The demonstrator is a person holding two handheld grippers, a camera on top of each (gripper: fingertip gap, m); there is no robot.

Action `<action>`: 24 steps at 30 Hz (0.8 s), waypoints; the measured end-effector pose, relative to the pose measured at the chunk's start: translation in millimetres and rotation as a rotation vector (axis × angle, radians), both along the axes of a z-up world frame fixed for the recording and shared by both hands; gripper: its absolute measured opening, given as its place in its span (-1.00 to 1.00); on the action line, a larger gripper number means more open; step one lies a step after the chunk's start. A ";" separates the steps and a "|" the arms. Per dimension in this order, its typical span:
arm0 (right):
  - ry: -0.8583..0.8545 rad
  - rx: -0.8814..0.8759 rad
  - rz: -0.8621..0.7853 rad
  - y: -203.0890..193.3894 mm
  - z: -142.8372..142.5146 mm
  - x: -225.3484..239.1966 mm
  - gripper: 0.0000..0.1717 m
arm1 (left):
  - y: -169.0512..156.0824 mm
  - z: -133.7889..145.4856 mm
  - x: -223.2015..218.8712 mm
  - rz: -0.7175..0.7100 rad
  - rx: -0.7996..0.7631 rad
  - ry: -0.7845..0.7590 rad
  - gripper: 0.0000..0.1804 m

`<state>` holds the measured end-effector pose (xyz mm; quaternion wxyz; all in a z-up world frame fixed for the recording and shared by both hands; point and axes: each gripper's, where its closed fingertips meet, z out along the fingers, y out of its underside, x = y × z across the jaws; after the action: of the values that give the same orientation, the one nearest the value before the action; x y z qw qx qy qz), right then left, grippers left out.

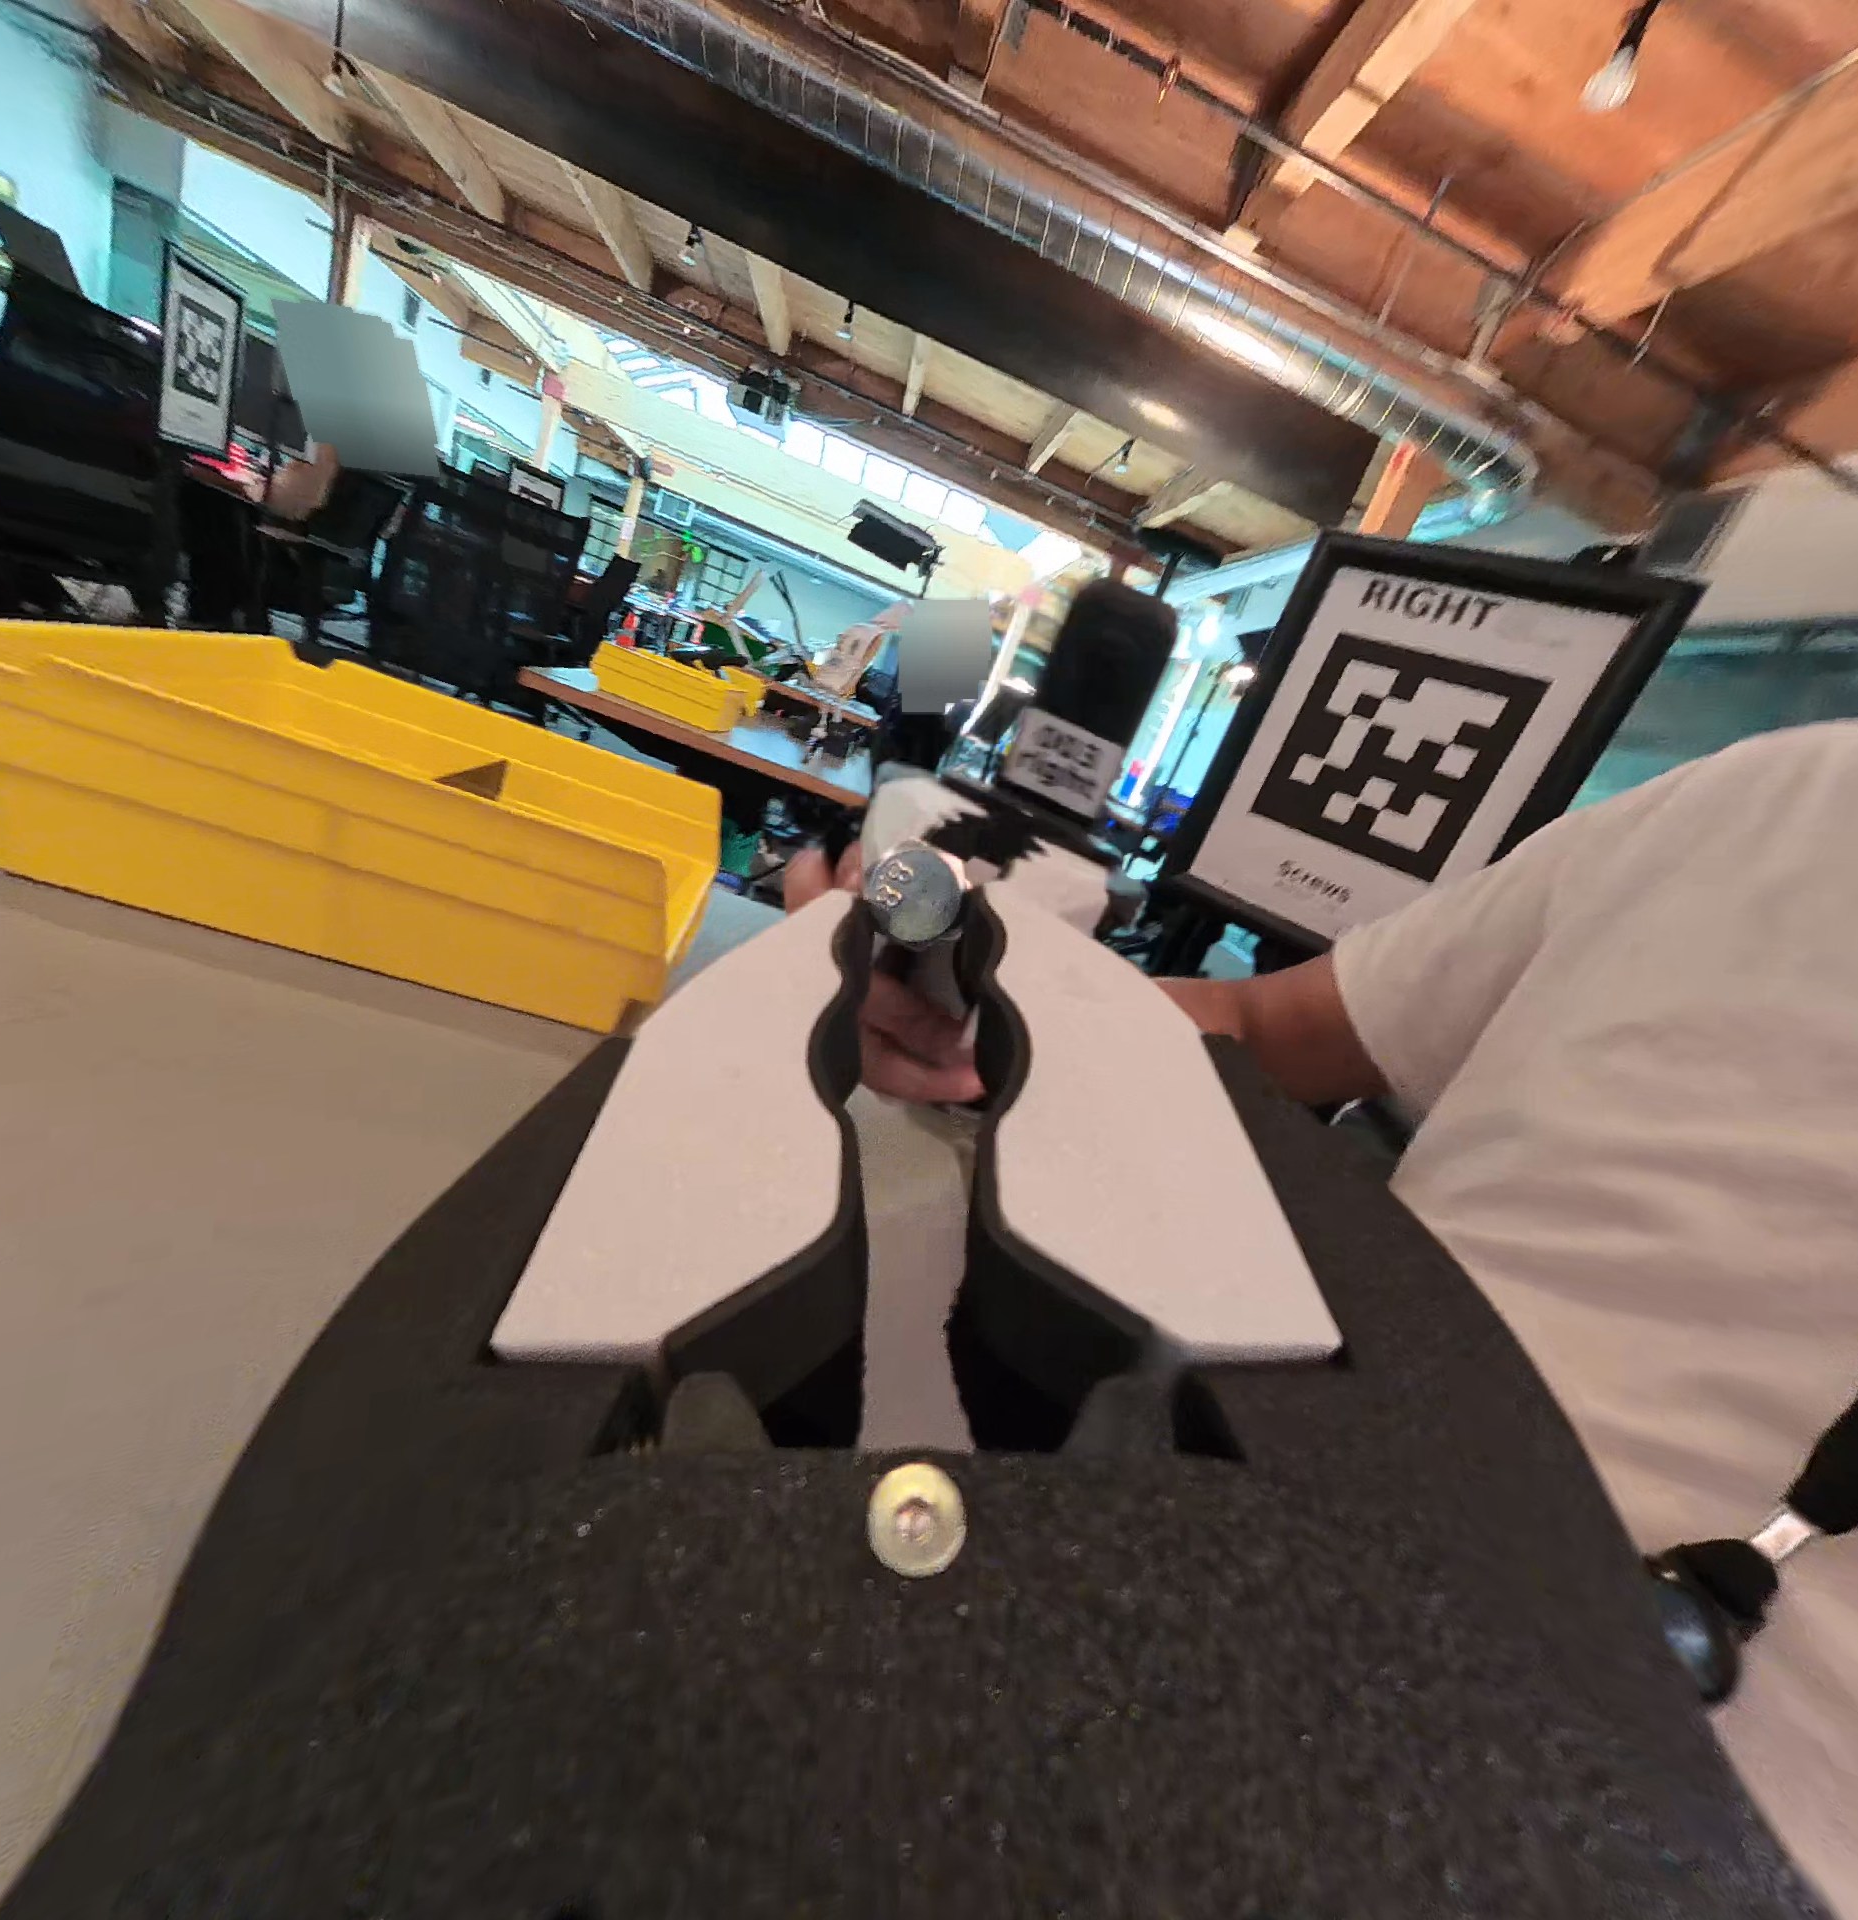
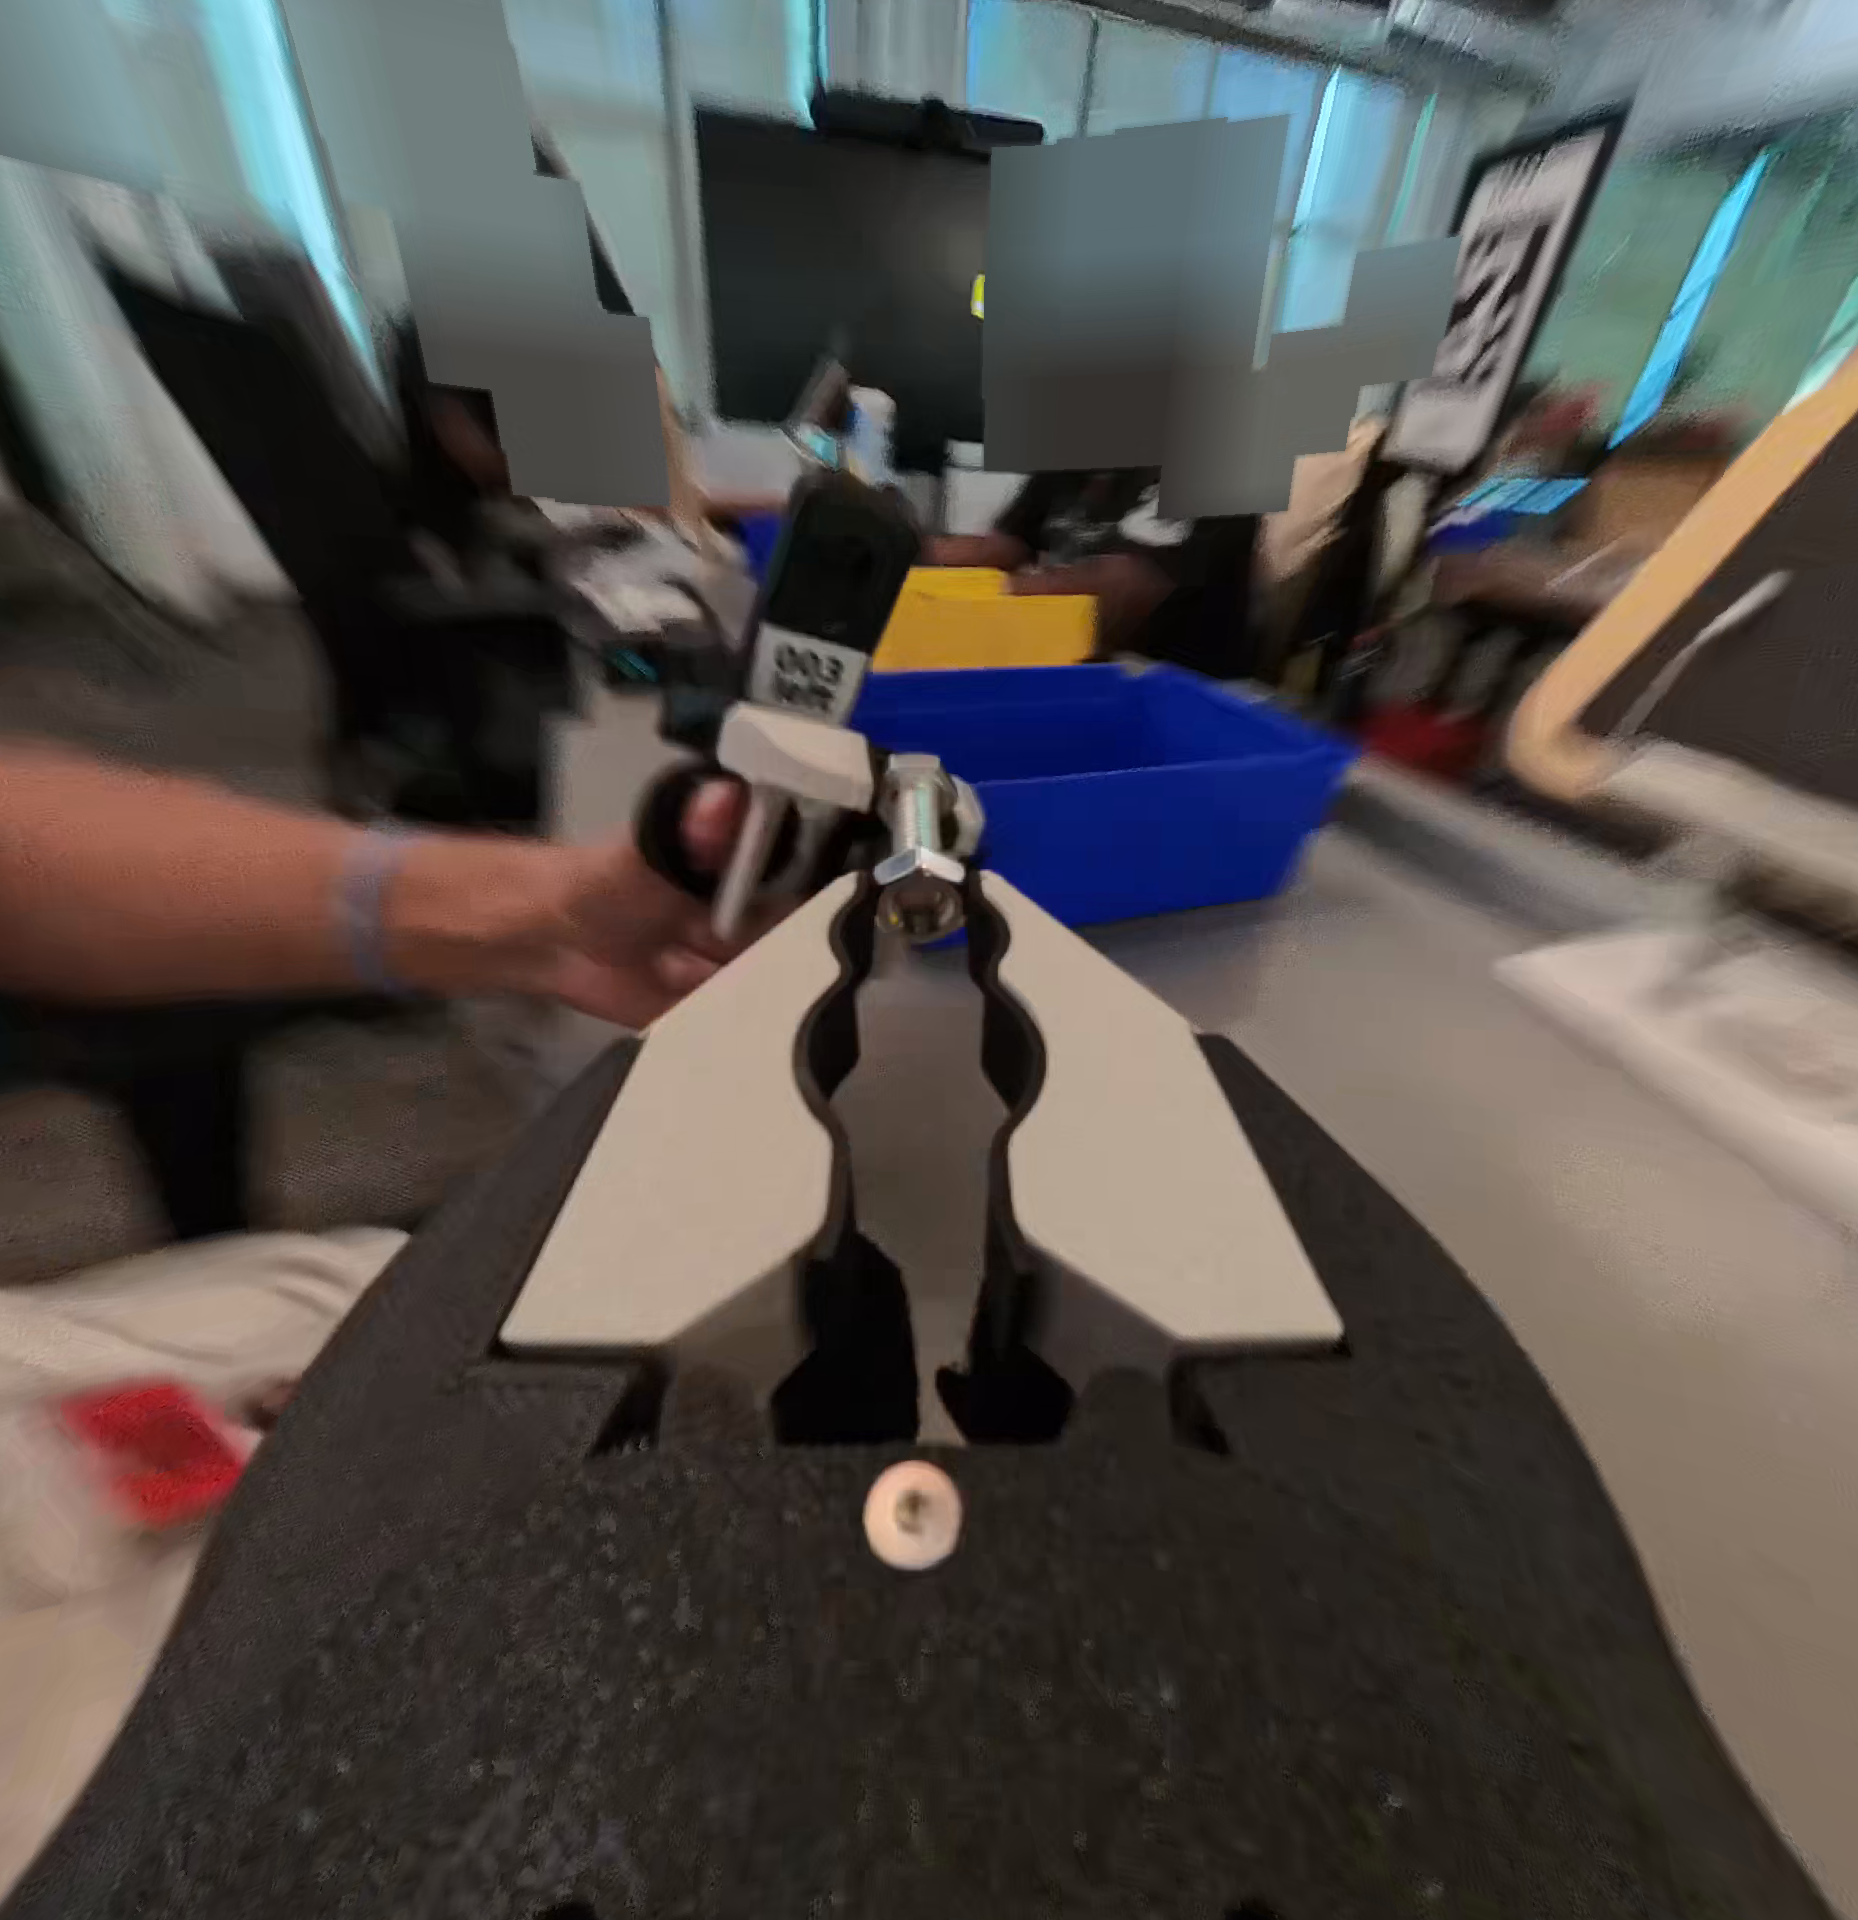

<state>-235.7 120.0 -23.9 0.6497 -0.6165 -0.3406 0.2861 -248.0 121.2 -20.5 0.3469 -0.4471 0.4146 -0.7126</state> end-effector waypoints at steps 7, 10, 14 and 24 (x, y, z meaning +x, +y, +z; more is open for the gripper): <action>-0.957 1.024 -0.518 -5.6 -4.1 2.9 -0.81 | -2.6 -4.0 3.9 -0.078 -0.119 0.023 -0.82; -0.954 1.037 -0.539 -1.2 -7.6 3.7 -0.80 | 1.0 -6.4 4.1 -0.058 -0.127 0.035 -0.82; -0.611 0.830 -0.445 -12.2 11.1 0.4 -0.49 | 12.4 -2.6 -2.4 -0.013 -0.124 0.009 -0.82; 0.538 -0.632 0.345 -2.9 -9.4 -16.7 -0.43 | 17.3 11.4 -16.8 0.116 0.092 -0.086 -0.82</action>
<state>-252.5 117.1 -33.3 0.4377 -0.6224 -0.1535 0.6305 -264.8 138.5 -9.1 0.4254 -0.4229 0.4051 -0.6900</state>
